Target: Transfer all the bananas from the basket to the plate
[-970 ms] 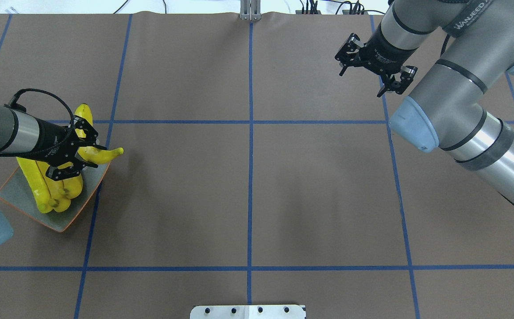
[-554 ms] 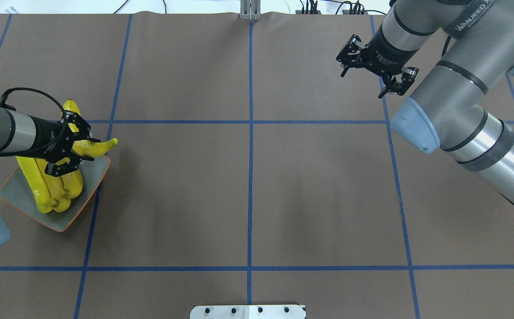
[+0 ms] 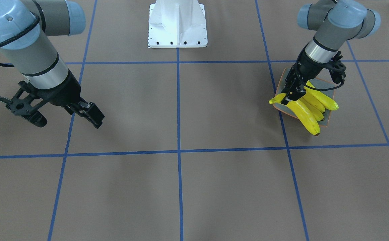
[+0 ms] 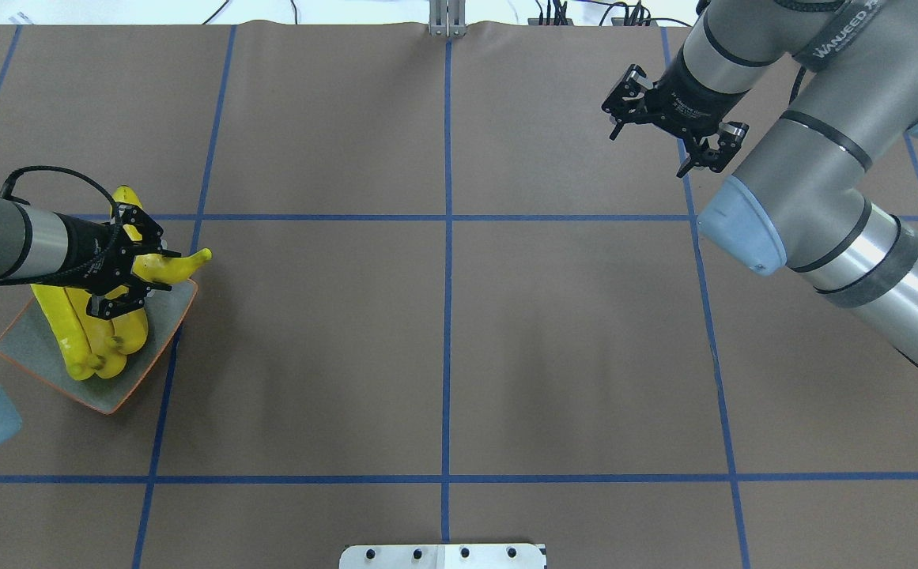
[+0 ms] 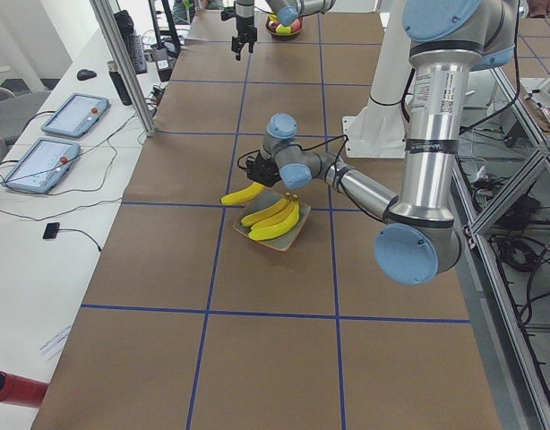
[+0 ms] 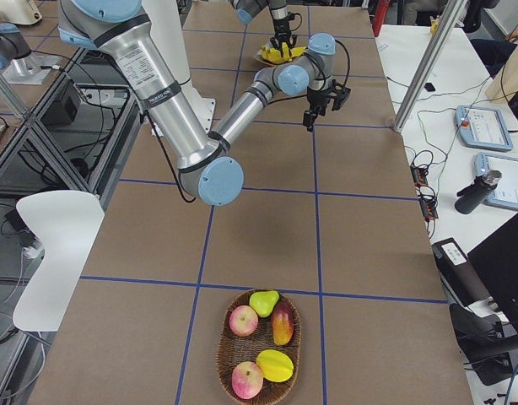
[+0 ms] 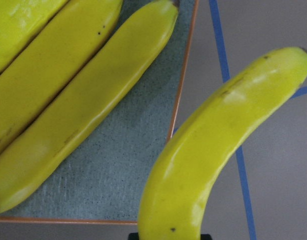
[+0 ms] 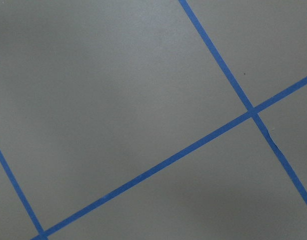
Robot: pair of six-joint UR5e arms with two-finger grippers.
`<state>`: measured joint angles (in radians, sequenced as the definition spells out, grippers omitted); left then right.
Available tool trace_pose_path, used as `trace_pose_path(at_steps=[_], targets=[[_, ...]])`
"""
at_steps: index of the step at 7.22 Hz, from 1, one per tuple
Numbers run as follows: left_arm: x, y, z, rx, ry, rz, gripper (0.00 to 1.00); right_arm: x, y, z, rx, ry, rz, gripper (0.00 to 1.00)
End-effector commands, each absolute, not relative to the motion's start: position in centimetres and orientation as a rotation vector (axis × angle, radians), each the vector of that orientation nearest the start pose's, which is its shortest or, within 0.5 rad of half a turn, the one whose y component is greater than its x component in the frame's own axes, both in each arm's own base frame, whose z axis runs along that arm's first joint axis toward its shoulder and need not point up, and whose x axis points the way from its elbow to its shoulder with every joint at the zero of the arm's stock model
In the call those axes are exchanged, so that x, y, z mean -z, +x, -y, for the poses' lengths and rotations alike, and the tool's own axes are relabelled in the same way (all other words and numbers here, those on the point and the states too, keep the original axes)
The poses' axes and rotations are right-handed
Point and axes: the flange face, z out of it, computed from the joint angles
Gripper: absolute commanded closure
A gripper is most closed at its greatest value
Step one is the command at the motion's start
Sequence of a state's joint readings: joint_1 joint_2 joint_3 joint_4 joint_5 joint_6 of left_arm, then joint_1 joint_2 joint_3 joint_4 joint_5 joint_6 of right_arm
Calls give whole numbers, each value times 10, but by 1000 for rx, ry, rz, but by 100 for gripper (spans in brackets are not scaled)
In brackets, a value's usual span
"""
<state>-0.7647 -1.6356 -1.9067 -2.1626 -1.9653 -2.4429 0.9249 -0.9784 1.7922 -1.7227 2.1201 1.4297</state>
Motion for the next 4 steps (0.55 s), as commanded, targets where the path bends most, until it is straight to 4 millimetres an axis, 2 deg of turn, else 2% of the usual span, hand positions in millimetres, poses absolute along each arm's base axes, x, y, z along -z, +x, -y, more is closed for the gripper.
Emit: trace_pose_path(at_steps=[1, 3, 4], targets=[[-407, 312, 429, 1283, -459, -1020, 100, -237, -319, 558, -557, -127, 831, 0], [-414, 312, 427, 1285, -464, -1004, 100, -241, -317, 558, -564, -111, 821, 0], [-414, 317, 424, 1277, -468, -997, 100, -258, -306, 548, -504, -84, 809, 0]])
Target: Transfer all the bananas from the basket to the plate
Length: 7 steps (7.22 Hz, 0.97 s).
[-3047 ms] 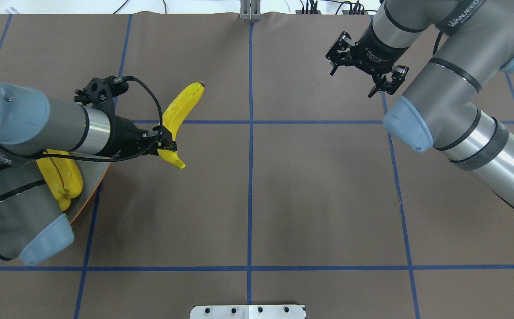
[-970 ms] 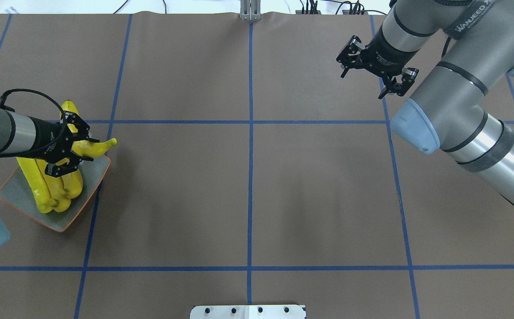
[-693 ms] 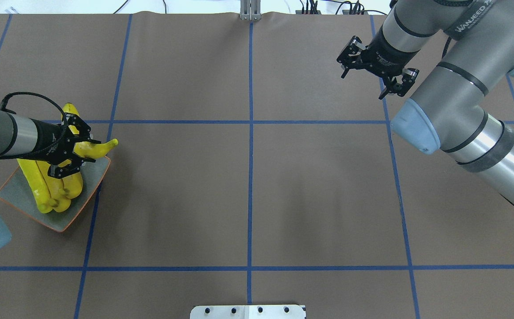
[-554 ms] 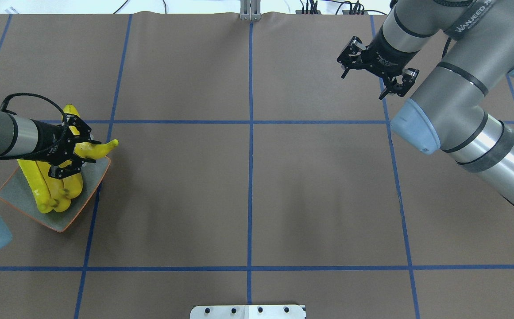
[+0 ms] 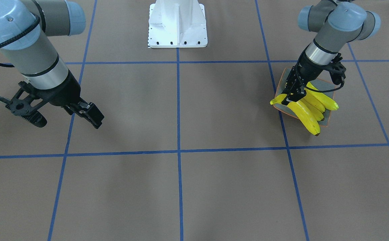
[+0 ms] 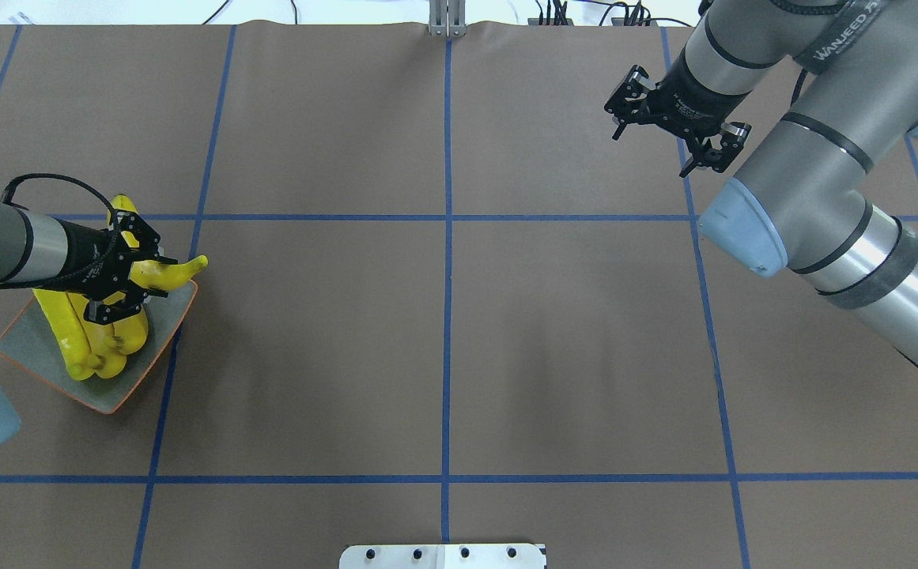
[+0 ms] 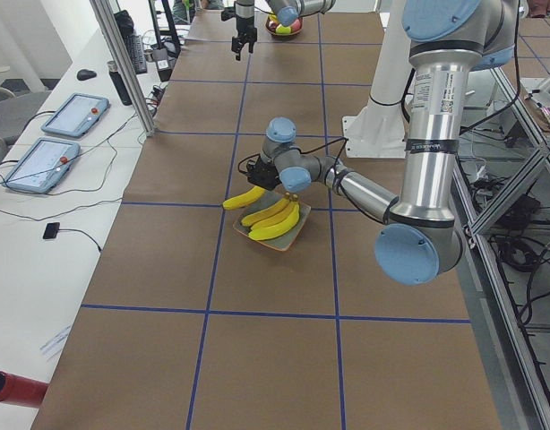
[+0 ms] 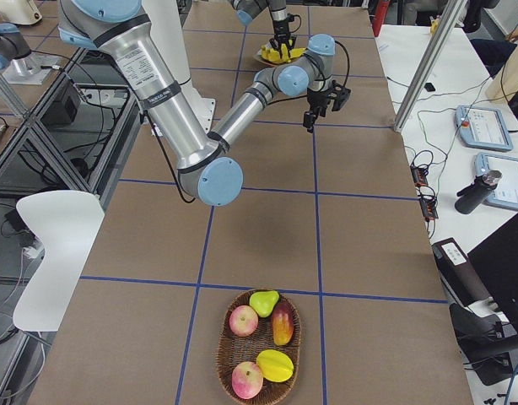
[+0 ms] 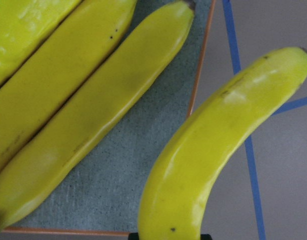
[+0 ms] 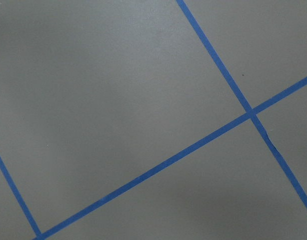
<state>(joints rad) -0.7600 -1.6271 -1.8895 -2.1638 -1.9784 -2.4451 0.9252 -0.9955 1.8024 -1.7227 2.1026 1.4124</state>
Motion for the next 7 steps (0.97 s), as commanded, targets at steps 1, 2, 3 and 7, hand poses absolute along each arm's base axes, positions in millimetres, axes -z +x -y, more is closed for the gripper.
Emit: trace_pose_path(at_steps=[1, 2, 3, 7], targets=[[-416, 321, 421, 1270, -472, -991, 100, -278, -293, 541, -446, -63, 793, 0], [-416, 322, 420, 1269, -472, -988, 100, -291, -276, 546, -434, -52, 782, 0], [-418, 323, 417, 1264, -477, -982, 100, -311, -261, 547, -403, -43, 761, 0], [-423, 320, 407, 1251, -491, -973, 86, -335, -210, 550, -351, -47, 786, 0]])
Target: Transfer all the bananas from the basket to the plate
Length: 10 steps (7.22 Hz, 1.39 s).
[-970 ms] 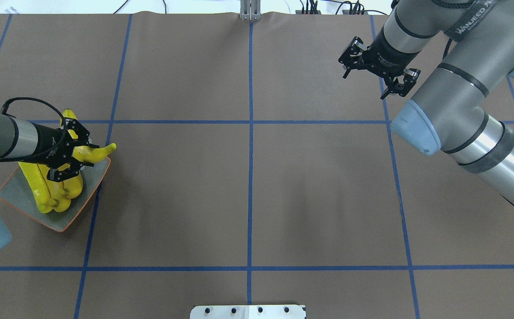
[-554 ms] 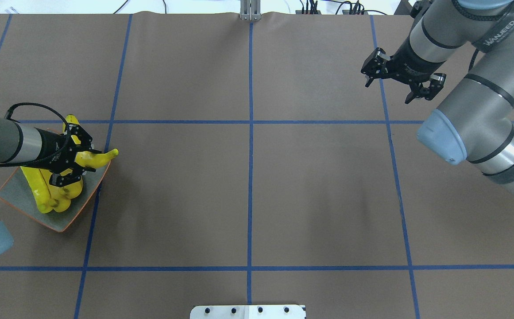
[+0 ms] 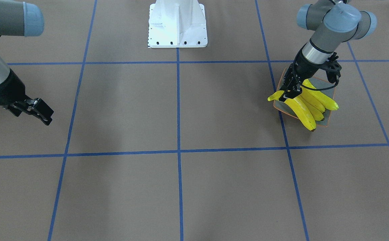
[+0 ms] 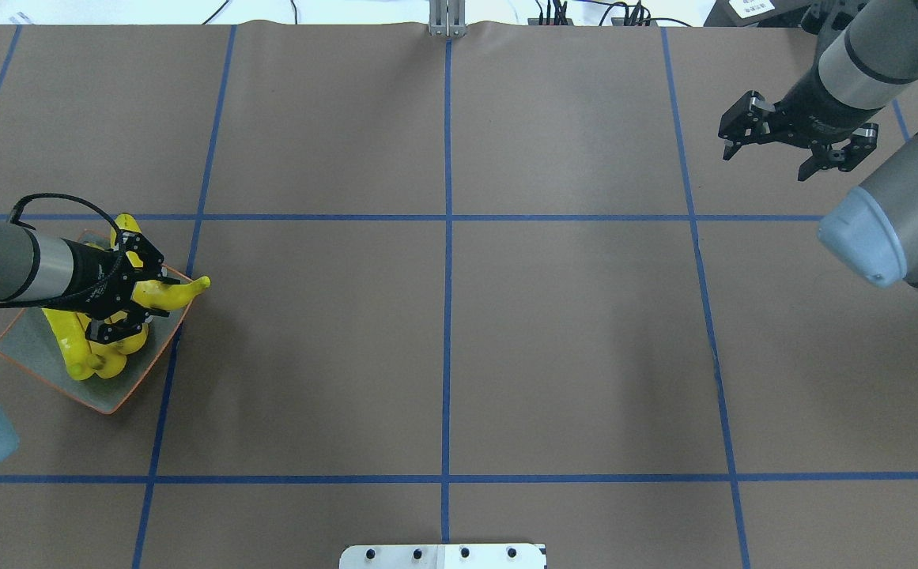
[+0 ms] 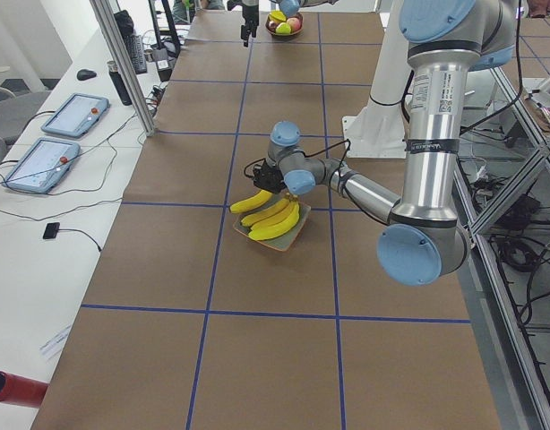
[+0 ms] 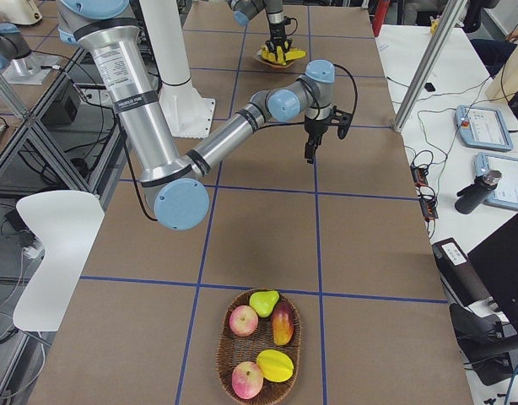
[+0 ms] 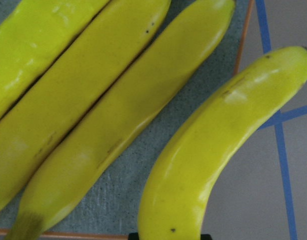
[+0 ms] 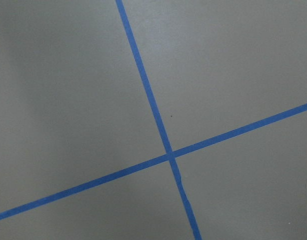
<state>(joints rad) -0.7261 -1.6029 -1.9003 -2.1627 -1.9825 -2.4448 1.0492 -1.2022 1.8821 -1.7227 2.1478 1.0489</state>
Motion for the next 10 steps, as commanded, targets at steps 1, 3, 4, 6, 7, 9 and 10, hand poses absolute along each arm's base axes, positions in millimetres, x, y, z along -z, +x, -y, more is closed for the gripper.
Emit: trace_pose_path(at_steps=[1, 3, 4, 6, 7, 9, 10], targets=[[-430, 319, 401, 1246, -491, -962, 47, -333, -206, 551, -355, -41, 791, 0], [-427, 309, 391, 1238, -489, -968, 0, -332, -201, 553, -361, -43, 796, 0], [-417, 309, 390, 1215, -495, -986, 0, -333, -199, 553, -365, -43, 795, 0], [-384, 286, 384, 1075, -513, -1077, 0, -347, -170, 556, -339, -15, 787, 0], [-378, 272, 388, 977, -429, -1112, 0, -355, -153, 558, -328, -27, 808, 0], [-399, 208, 412, 799, -231, -1128, 0, -391, -110, 554, -272, -1, 783, 0], [-424, 178, 413, 627, -90, -1097, 0, -413, -91, 549, -235, 10, 764, 0]])
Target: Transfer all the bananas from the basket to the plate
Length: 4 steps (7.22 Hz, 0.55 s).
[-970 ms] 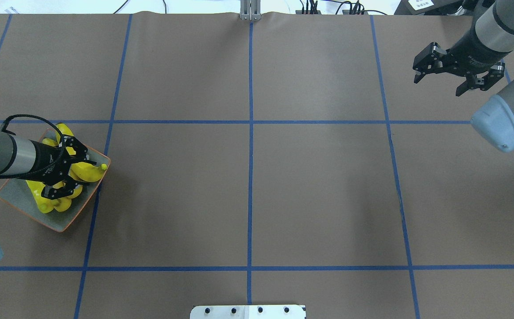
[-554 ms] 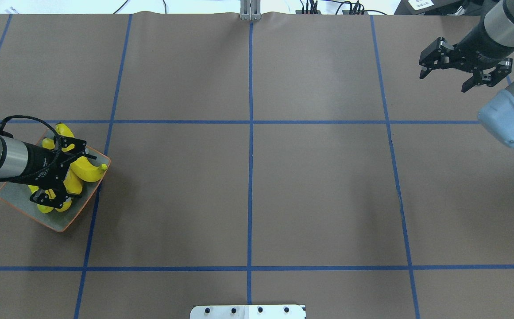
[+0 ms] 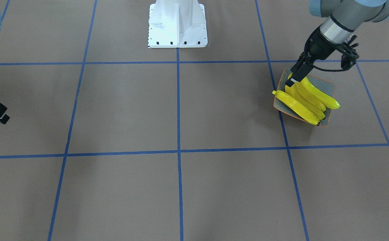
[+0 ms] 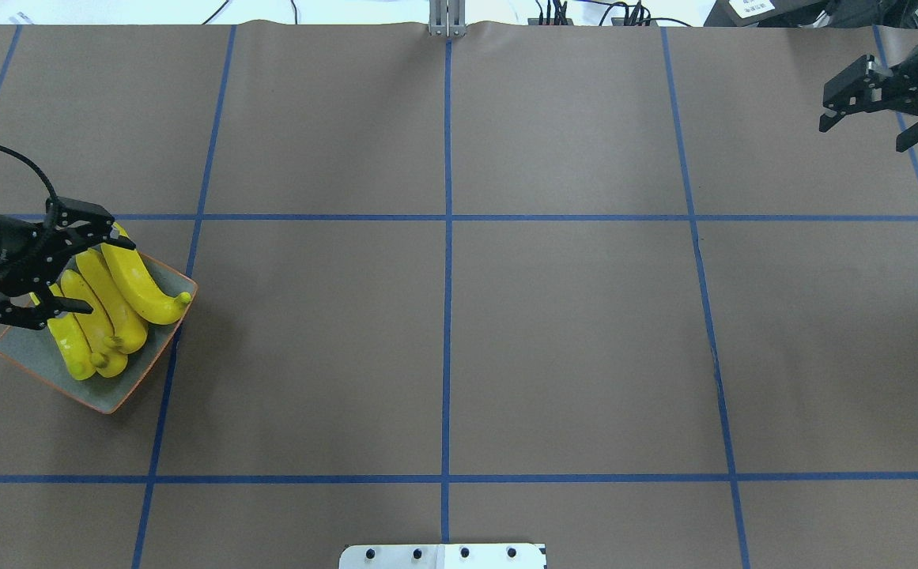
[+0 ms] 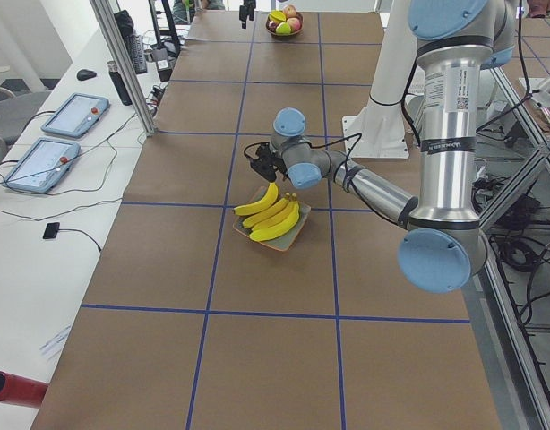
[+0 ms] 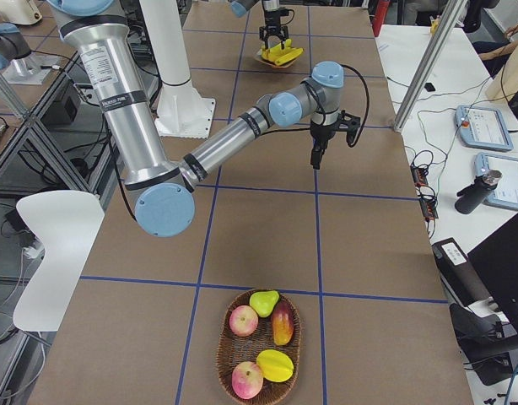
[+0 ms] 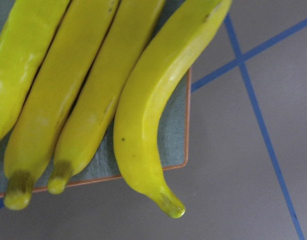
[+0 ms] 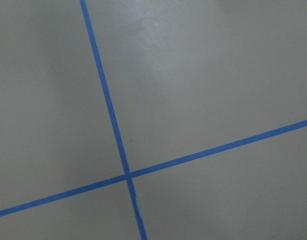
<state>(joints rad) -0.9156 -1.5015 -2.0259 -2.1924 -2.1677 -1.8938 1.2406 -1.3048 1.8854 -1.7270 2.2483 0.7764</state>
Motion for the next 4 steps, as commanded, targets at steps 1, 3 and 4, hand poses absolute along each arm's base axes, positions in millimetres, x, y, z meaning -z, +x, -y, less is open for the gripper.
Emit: trace_pose_path(at_steps=[1, 3, 4], targets=[[-454, 153, 416, 463, 39, -1044, 0, -430, -75, 543, -191, 24, 750, 0], [-507, 100, 437, 193, 202, -968, 0, -464, -38, 531, -123, 48, 724, 0], [-533, 76, 444, 71, 261, -935, 0, -480, -15, 522, -83, 61, 729, 0]])
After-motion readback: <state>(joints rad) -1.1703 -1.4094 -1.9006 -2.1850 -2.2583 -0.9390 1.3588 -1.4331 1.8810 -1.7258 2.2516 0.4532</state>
